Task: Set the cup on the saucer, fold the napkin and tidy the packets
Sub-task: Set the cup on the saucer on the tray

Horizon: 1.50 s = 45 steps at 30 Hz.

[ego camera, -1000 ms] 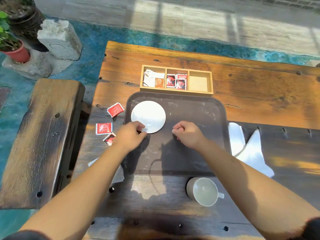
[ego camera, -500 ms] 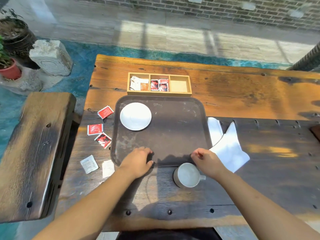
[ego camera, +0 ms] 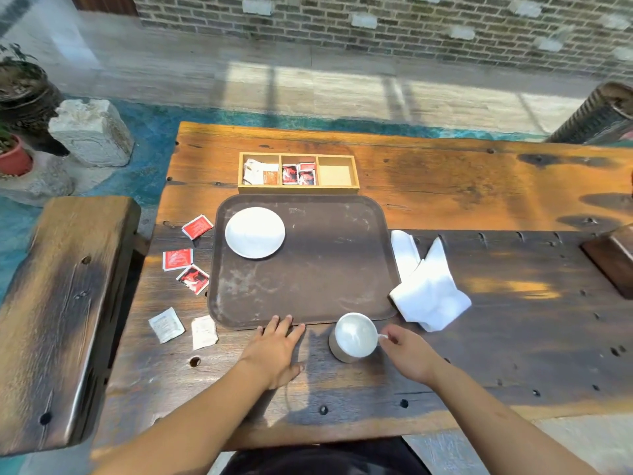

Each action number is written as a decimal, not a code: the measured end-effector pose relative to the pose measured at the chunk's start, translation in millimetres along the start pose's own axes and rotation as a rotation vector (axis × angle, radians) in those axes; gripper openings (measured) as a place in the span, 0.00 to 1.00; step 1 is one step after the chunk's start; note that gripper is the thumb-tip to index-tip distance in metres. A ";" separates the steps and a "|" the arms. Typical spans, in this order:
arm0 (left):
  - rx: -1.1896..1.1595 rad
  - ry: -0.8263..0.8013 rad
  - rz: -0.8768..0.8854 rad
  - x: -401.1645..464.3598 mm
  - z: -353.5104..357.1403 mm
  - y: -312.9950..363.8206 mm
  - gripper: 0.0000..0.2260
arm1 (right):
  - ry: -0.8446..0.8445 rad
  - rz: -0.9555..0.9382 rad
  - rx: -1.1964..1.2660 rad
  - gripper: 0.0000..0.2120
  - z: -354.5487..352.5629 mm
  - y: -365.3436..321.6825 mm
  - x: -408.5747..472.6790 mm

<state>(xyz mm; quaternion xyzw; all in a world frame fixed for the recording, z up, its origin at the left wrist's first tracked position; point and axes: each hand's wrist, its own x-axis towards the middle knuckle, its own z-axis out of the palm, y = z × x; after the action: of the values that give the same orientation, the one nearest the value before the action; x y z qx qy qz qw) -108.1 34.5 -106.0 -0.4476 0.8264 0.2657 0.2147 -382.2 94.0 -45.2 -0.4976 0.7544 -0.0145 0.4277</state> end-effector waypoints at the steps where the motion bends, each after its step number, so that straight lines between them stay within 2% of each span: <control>1: 0.004 -0.001 -0.001 -0.2 1.5 0.1 0.38 | -0.003 0.002 0.000 0.13 0.8 -0.5 -0.7; 8: -0.001 -0.013 -0.001 -1.6 0.4 -1.8 0.39 | -0.036 0.031 0.137 0.13 4.8 -6.5 -6.3; 14: -0.048 0.011 -0.020 1.2 -3.2 -6.5 0.40 | -0.029 -0.010 0.134 0.14 2.8 -22.5 -2.3; 21: -0.102 0.073 -0.125 10.1 -21.3 -32.7 0.41 | -0.034 -0.100 0.183 0.12 -5.6 -60.5 13.6; 29: -0.106 0.083 -0.258 24.8 -38.5 -70.8 0.48 | -0.059 -0.082 0.171 0.13 -10.3 -116.9 56.3; 40: -0.129 -0.006 -0.266 41.9 -45.6 -97.7 0.51 | -0.045 -0.157 0.240 0.15 -8.8 -188.6 127.7; 45: -0.147 -0.063 -0.264 44.5 -50.0 -99.3 0.51 | -0.085 -0.152 0.302 0.11 -9.3 -213.6 156.3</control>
<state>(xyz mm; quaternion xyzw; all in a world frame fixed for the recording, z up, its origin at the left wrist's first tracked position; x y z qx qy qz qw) -51.7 -70.4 -118.6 -0.5585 0.7314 0.3088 0.2403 -252.3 -136.8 -42.4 -0.4834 0.6850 -0.1390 0.5270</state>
